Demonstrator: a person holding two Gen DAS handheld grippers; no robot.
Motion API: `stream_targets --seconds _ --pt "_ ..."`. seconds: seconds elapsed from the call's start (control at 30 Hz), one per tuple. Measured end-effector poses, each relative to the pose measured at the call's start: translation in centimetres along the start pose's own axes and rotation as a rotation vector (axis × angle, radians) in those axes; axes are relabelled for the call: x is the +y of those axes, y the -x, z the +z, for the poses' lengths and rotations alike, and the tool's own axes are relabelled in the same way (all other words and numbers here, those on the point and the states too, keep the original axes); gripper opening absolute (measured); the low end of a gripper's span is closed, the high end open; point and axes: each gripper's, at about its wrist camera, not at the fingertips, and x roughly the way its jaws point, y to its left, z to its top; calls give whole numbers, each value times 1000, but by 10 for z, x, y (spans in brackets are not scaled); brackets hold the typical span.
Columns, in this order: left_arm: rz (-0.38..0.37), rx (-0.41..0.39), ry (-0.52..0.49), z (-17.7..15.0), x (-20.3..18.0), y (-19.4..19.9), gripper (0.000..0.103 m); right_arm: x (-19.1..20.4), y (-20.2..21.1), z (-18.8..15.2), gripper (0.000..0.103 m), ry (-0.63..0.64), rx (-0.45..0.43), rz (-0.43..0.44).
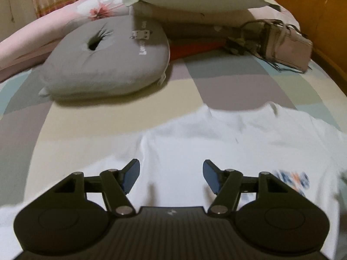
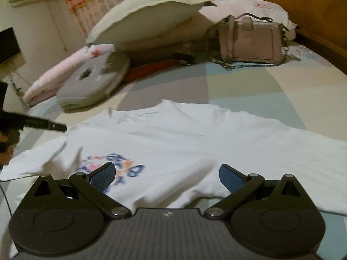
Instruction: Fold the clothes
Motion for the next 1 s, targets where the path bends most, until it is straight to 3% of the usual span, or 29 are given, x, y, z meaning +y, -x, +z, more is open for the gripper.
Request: stream_targets --seconds 0.13,0.27,0.47,0.57,0.73,1.0 --pt "-39 24 -12 -43 -1 49 68 20 22 -2 103 -11 -15 80" --pt "-68 13 -45 -92 -16 86 71 40 51 -33 103 -34 16 141" --pt "-119 -39 -24 -165 -48 106 73 51 77 -104 103 -24 159 79" --pt "-114 -68 -21 -190 -63 110 73 48 92 -132 103 -71 185 65" --pt "-152 -71 73 -214 -64 111 73 42 108 -161 103 -176 150 161" --pt "-190 -78 174 -229 -43 111 76 37 89 -160 103 -300 107 314"
